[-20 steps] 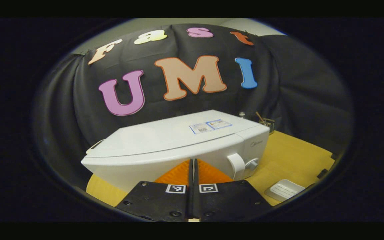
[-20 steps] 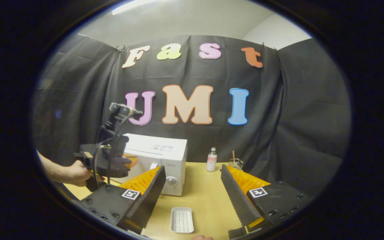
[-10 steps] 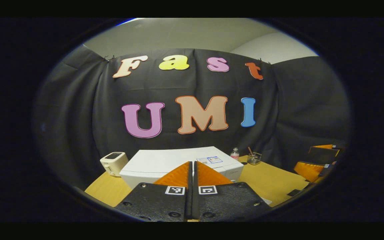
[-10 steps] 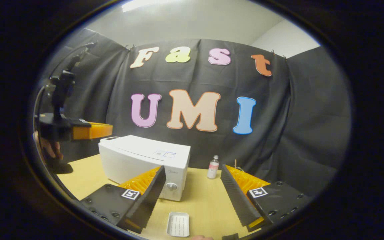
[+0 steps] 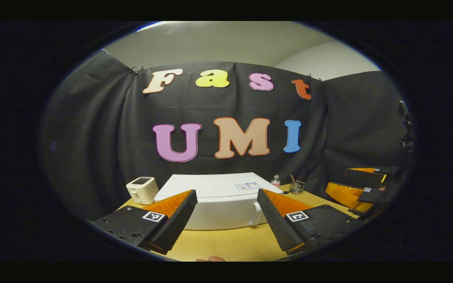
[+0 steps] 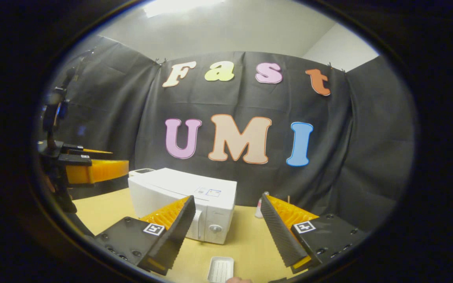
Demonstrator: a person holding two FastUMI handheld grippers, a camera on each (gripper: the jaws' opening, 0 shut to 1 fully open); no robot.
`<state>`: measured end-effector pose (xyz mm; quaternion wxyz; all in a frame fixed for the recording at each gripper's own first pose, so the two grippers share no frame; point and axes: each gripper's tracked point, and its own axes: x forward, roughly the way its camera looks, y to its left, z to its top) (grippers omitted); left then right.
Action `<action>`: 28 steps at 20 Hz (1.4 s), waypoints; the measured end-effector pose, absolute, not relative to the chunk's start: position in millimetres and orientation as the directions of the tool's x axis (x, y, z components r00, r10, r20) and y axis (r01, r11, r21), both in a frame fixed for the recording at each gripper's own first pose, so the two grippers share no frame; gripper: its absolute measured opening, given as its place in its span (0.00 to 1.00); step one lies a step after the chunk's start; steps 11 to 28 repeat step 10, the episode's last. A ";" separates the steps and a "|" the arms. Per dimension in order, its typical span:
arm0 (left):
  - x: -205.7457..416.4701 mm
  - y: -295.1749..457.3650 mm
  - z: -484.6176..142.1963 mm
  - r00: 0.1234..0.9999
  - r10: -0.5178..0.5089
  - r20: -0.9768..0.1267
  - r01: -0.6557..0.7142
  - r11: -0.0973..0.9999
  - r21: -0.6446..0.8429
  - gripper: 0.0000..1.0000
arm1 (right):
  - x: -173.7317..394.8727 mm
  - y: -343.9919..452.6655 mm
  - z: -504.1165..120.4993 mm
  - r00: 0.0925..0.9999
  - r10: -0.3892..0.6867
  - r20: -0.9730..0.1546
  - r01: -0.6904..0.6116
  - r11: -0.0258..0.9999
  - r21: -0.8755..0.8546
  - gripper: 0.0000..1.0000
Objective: Open the microwave oven with the left hand, put the food in, and close the microwave oven.
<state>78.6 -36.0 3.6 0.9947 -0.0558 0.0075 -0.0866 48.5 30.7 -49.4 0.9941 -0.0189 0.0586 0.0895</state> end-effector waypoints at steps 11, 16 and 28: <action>76.7 -27.7 1.5 0.987 -0.158 -0.018 0.154 0.979 -0.130 0.94 | 42.4 33.8 -51.5 0.977 0.172 -0.129 -0.180 0.982 -0.052 0.97; 76.7 -27.7 1.5 0.987 -0.158 -0.018 0.154 0.979 -0.130 0.94 | 42.4 33.8 -51.5 0.977 0.172 -0.129 -0.180 0.982 -0.052 0.97; 76.7 -27.7 1.5 0.987 -0.158 -0.018 0.154 0.979 -0.130 0.94 | 42.4 33.8 -51.5 0.977 0.172 -0.129 -0.180 0.982 -0.052 0.97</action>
